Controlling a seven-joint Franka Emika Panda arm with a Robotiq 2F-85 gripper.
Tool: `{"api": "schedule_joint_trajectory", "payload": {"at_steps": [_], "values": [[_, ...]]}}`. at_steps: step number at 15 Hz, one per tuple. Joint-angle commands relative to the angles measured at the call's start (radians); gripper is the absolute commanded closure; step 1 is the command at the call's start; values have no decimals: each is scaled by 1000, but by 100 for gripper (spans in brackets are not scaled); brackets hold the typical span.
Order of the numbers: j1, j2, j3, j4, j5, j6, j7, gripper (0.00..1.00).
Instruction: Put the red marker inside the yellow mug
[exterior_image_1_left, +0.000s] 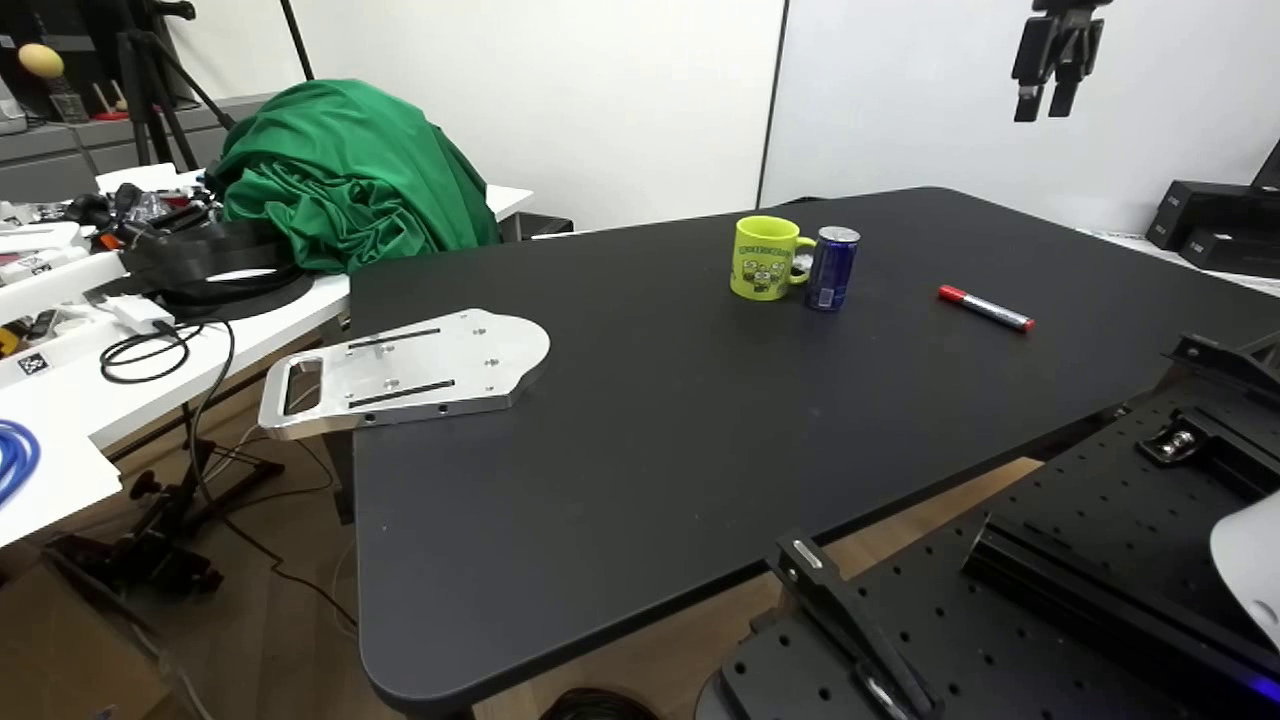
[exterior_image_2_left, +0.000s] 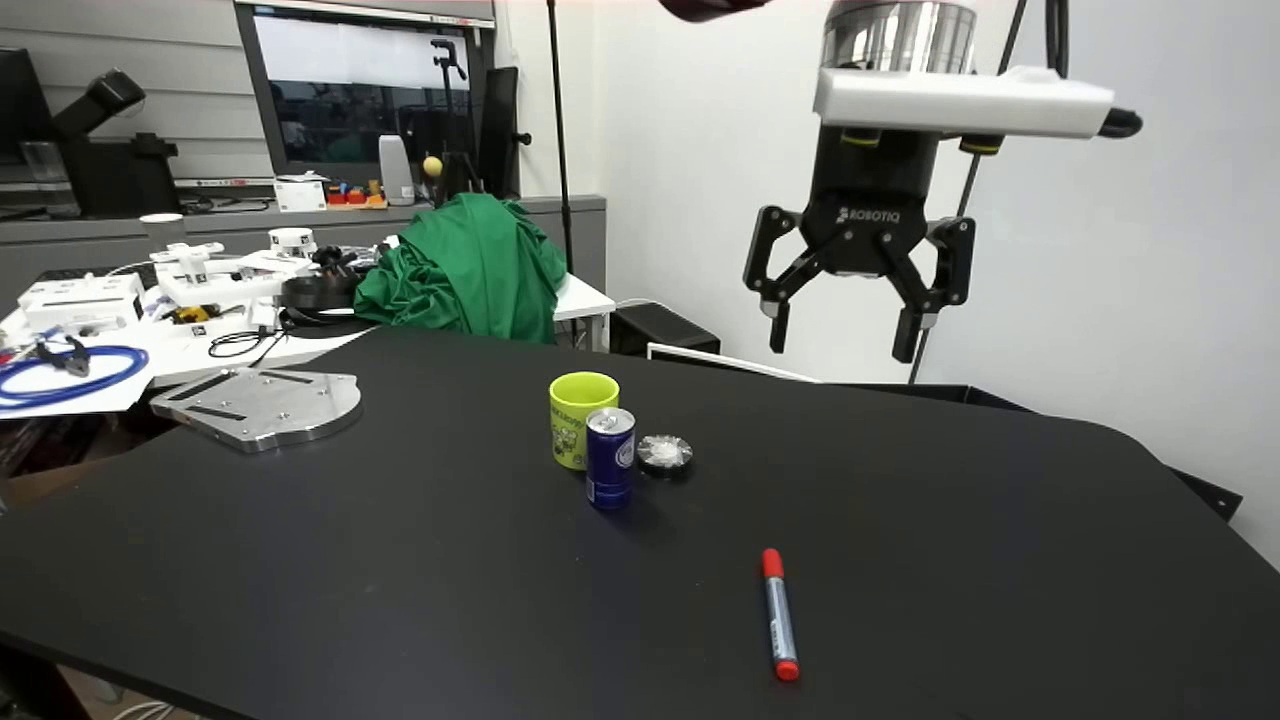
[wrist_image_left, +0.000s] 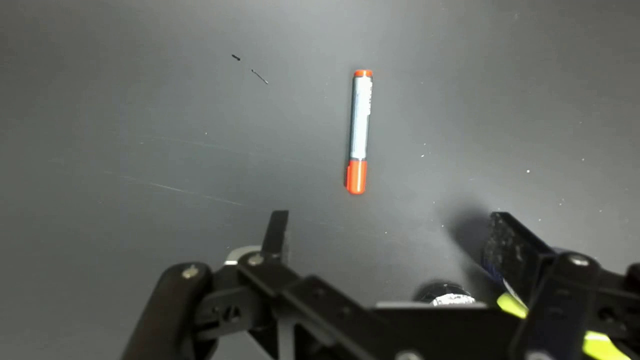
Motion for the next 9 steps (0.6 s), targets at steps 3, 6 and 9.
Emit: {"api": "schedule_joint_trajectory", "payload": {"at_steps": [3,6,9], "values": [[-10,116,40,-72,-44,115,68,0],[-19,189,56,-86,-57,154,89,0],[-28,261,61,-68,-67,195,133,0]]}}
